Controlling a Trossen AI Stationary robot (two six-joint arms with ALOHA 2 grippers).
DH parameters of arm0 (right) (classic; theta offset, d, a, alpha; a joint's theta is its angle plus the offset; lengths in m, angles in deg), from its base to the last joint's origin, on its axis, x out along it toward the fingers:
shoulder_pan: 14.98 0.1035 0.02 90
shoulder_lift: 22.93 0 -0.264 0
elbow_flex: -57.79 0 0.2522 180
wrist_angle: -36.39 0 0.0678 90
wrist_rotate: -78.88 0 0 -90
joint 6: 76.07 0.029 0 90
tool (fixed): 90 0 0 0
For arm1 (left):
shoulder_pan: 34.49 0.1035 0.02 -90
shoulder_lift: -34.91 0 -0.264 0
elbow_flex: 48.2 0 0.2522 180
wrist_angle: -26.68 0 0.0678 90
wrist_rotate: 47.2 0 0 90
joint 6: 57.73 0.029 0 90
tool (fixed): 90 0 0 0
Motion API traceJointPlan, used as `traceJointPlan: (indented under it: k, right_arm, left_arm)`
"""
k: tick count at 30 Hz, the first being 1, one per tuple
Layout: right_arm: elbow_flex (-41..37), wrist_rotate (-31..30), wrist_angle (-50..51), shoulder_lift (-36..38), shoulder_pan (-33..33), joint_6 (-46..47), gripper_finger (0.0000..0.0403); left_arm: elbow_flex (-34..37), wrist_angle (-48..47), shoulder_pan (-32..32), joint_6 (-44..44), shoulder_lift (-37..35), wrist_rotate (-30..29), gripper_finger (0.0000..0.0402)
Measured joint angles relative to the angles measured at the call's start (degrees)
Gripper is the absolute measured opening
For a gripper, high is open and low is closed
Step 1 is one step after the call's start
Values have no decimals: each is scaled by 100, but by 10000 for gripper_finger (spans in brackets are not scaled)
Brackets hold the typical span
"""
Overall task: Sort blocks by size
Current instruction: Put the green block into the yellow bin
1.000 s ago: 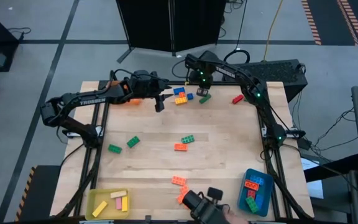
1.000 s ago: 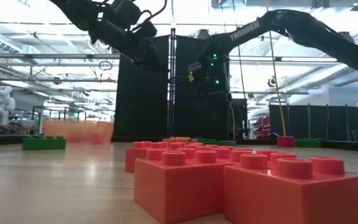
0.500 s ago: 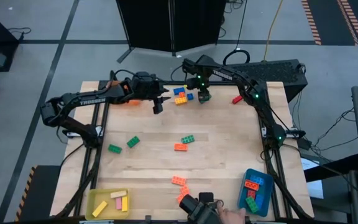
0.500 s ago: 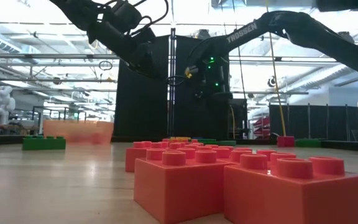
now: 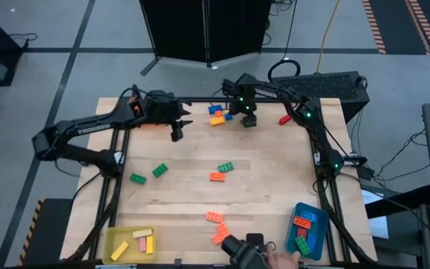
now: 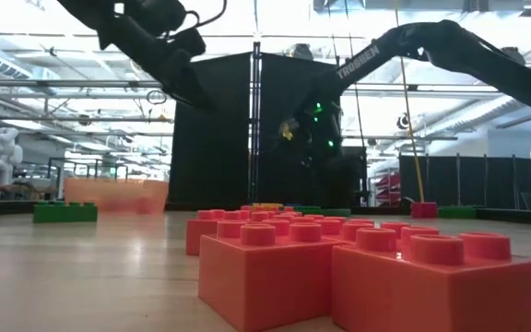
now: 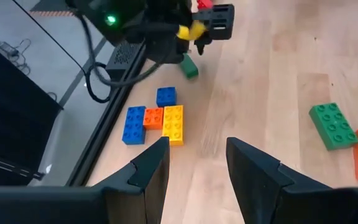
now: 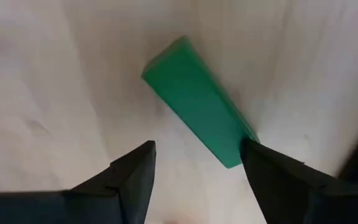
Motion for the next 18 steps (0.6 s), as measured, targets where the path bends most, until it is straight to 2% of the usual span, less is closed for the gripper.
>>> traceJointPlan:
  k: [10, 18]
  right_arm:
    - [-243, -431, -1066, 4, 46, -268, 233]
    - [-241, -373, -1017, 0, 144, -346, 232]
  left_arm:
    - [79, -65, -60, -275, -218, -43, 161]
    - [79, -65, -66, -247, -218, -166, 161]
